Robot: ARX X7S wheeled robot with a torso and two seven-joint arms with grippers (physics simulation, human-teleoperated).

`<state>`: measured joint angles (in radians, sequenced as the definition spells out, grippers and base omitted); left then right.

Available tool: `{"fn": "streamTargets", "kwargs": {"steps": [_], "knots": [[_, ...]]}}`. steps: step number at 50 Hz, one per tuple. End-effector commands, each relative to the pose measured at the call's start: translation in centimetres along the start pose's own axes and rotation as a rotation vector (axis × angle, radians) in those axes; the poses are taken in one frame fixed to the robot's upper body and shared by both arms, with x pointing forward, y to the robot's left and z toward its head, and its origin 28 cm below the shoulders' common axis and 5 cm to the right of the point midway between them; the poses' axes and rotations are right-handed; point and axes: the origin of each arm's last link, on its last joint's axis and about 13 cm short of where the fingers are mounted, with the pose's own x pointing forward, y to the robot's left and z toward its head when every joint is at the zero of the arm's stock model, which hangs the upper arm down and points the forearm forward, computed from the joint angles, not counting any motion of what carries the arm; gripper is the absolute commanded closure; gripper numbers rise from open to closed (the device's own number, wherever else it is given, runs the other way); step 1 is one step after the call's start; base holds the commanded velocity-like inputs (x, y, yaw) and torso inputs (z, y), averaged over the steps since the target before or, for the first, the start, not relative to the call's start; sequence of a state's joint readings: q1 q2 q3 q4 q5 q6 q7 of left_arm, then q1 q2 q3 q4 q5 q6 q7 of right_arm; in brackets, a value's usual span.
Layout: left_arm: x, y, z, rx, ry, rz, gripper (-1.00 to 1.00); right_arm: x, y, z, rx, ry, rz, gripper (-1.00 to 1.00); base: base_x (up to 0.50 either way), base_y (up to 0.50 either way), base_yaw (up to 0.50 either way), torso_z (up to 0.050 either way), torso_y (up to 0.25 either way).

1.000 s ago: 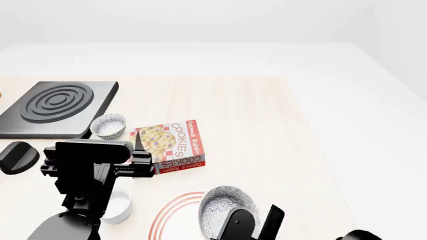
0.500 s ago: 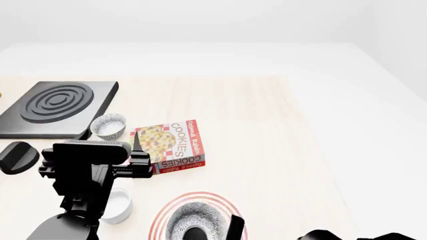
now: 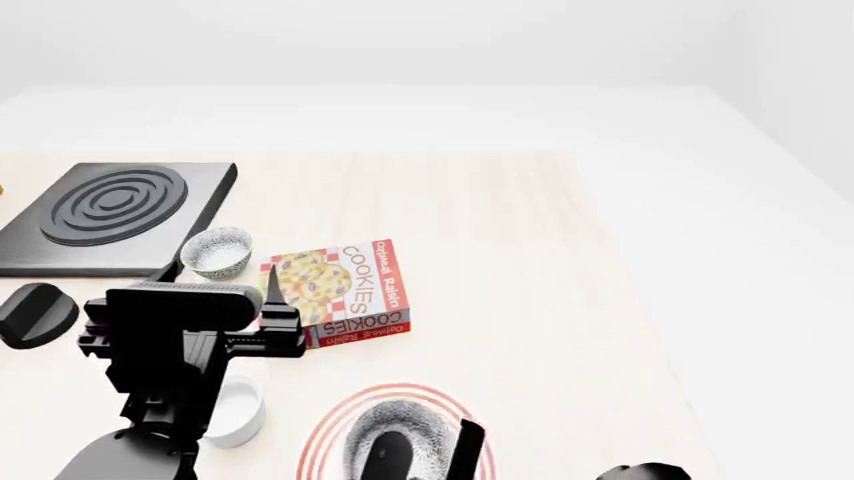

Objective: Pick the akita bowl next to the cookies box and place it on the plate.

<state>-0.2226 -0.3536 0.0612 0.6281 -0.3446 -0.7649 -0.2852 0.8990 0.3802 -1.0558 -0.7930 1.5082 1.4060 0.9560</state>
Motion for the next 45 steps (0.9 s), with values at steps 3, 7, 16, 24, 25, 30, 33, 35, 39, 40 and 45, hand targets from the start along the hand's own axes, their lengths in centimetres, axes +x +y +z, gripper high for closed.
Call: {"fn": "streamTargets", "kwargs": {"steps": [3, 7, 16, 24, 25, 30, 33, 35, 39, 40, 45], "knots": [[0.0, -0.1, 0.0, 0.001, 0.0, -0.006, -1.0, 1.1, -0.9, -0.8, 0.036, 0.014, -0.039, 1.0, 0.0, 0.0, 0.0, 0.0, 0.0], [0.0, -0.1, 0.1, 0.001, 0.0, -0.005, -1.0, 1.6, -1.1, -1.0, 0.043, 0.013, -0.051, 1.0, 0.0, 0.0, 0.0, 0.0, 0.0], [0.1, -0.1, -0.1, 0.0, 0.002, -0.008, -1.0, 2.1, -1.7, -0.8, 0.067, 0.007, -0.054, 1.0, 0.0, 0.0, 0.0, 0.0, 0.0], [0.1, -0.2, -0.2, -0.002, 0.003, -0.01, -1.0, 2.2, -2.0, -0.4, 0.065, -0.004, -0.045, 1.0, 0.0, 0.0, 0.0, 0.0, 0.0], [0.1, -0.2, -0.2, -0.002, 0.003, -0.009, -1.0, 2.3, -2.0, -0.4, 0.067, -0.004, -0.044, 1.0, 0.0, 0.0, 0.0, 0.0, 0.0], [0.1, -0.1, -0.2, -0.002, 0.004, -0.007, -1.0, 3.0, -2.3, -0.8, 0.08, 0.009, -0.033, 1.0, 0.0, 0.0, 0.0, 0.0, 0.0], [0.1, -0.1, -0.2, -0.002, 0.003, -0.007, -1.0, 3.2, -2.2, -1.0, 0.083, 0.018, -0.023, 1.0, 0.0, 0.0, 0.0, 0.0, 0.003], [0.1, -0.1, -0.2, -0.002, 0.004, -0.007, -1.0, 3.3, -2.2, -1.1, 0.082, 0.023, -0.019, 1.0, 0.0, 0.0, 0.0, 0.0, 0.0], [0.1, -0.1, -0.2, -0.003, 0.003, -0.007, -1.0, 3.7, -2.2, -1.5, 0.087, 0.033, -0.017, 1.0, 0.0, 0.0, 0.0, 0.0, 0.0], [0.1, -0.1, -0.3, -0.003, 0.004, -0.007, -1.0, 4.0, -2.3, -1.6, 0.093, 0.036, -0.014, 1.0, 0.0, 0.0, 0.0, 0.0, 0.0], [0.0, -0.1, -0.2, -0.003, 0.005, -0.008, -1.0, 4.9, -2.5, -2.0, 0.114, 0.048, -0.008, 1.0, 0.0, 0.0, 0.0, 0.0, 0.0]]}}
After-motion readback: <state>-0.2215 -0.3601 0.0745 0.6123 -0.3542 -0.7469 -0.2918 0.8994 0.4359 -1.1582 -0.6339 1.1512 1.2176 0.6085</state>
